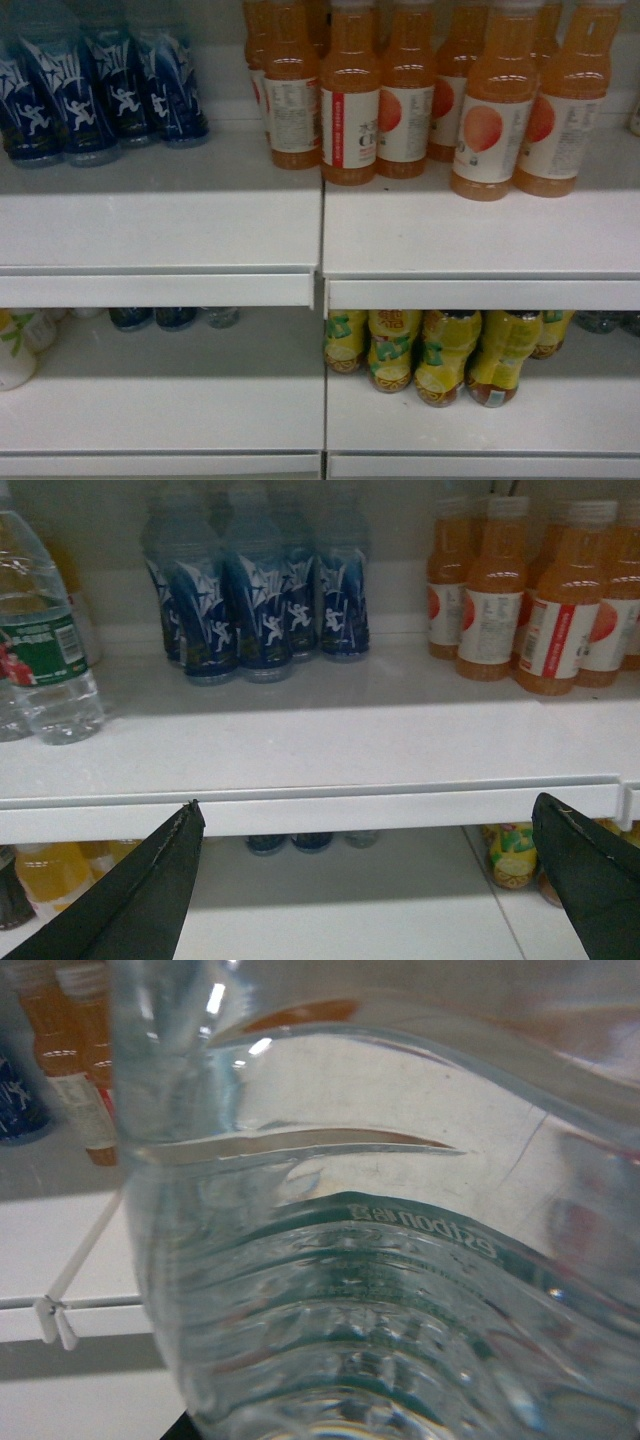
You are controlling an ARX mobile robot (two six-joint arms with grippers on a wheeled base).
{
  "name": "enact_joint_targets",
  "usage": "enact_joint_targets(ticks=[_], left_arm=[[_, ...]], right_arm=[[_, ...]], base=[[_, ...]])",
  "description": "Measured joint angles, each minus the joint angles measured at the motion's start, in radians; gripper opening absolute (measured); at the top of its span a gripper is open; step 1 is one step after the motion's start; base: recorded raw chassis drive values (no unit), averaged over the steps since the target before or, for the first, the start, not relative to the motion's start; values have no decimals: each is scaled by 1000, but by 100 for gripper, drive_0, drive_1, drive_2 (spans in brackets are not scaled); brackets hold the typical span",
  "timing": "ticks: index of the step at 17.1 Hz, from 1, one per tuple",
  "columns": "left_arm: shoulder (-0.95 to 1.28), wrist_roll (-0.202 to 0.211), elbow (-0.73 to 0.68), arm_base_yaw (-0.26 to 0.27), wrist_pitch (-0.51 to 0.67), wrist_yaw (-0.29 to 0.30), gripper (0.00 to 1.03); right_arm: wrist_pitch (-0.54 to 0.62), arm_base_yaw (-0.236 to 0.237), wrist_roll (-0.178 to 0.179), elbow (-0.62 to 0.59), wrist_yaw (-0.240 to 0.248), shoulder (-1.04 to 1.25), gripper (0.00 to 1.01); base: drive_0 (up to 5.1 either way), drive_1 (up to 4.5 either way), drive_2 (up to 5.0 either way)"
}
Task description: Move water from second to third shelf
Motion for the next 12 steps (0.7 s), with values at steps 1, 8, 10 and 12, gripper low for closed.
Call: enact_joint_targets(ticks=[1,8,10,12], left_arm=[[0,0,0,0,-1,-1,98],[0,0,0,0,1,0,98],[0,0,0,0,0,0,98],[0,0,0,0,0,0,98]], right_arm=[[4,0,0,0,0,0,41],[5,0,0,0,-2,0,41],[3,0,0,0,4,0,41],[2,0,0,0,1,0,41]], base=[[-503,242,242],[-503,243,243],[-490,255,255],[-507,238,238]])
